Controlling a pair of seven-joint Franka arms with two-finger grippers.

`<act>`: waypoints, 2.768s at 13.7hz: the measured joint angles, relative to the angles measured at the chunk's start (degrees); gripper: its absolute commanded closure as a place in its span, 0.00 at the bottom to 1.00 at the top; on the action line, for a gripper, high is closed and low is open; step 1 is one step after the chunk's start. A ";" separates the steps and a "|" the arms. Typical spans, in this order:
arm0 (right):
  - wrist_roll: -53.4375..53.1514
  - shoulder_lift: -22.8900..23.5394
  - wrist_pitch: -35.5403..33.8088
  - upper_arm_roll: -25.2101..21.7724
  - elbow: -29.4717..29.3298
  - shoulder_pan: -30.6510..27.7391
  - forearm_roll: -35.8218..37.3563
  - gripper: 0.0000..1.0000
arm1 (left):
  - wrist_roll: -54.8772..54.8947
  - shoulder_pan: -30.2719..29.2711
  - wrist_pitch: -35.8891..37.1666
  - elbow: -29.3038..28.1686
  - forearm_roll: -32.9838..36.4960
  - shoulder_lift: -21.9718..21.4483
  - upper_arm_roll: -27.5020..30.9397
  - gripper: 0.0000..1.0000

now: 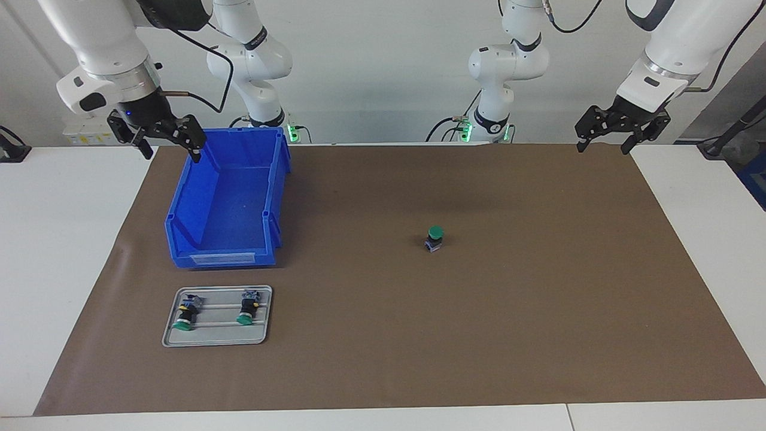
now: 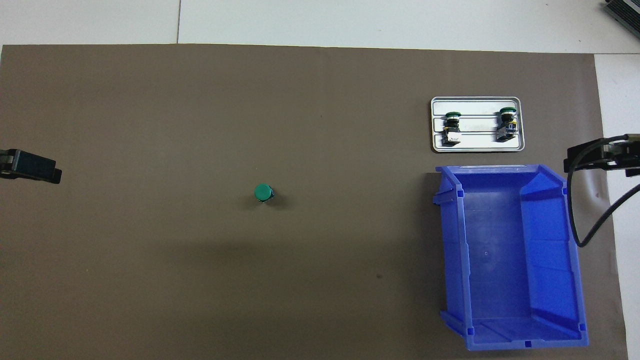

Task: Place and press button with both arms
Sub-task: 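Reach the right gripper past the tray toward the upright part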

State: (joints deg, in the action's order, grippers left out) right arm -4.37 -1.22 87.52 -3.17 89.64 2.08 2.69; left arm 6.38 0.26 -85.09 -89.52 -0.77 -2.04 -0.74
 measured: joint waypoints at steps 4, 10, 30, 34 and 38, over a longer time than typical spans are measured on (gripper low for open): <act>0.00 0.00 0.09 0.00 0.00 0.00 0.00 0.00 | 0.00 -0.03 0.00 -0.07 0.00 0.00 0.00 0.00; 0.00 0.00 0.14 0.00 0.00 0.00 0.00 0.00 | 0.00 -0.05 0.00 -0.09 0.00 0.00 0.01 0.00; -39.12 29.50 33.35 0.63 -8.96 39.22 -1.83 0.00 | 0.00 -0.06 0.01 -0.11 0.00 0.00 0.01 0.00; -39.15 36.48 40.91 0.59 -9.48 42.34 2.74 0.00 | 0.00 -0.06 0.01 -0.11 0.00 0.00 0.01 0.00; -39.08 38.17 41.59 0.62 -9.70 43.15 2.89 0.00 | 0.00 -0.06 0.01 -0.11 0.00 0.00 0.01 0.00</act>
State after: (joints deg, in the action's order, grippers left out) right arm -43.45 36.94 129.10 -2.54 79.93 45.23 5.58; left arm 6.38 0.20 -85.08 -89.63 -0.77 -2.04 -0.73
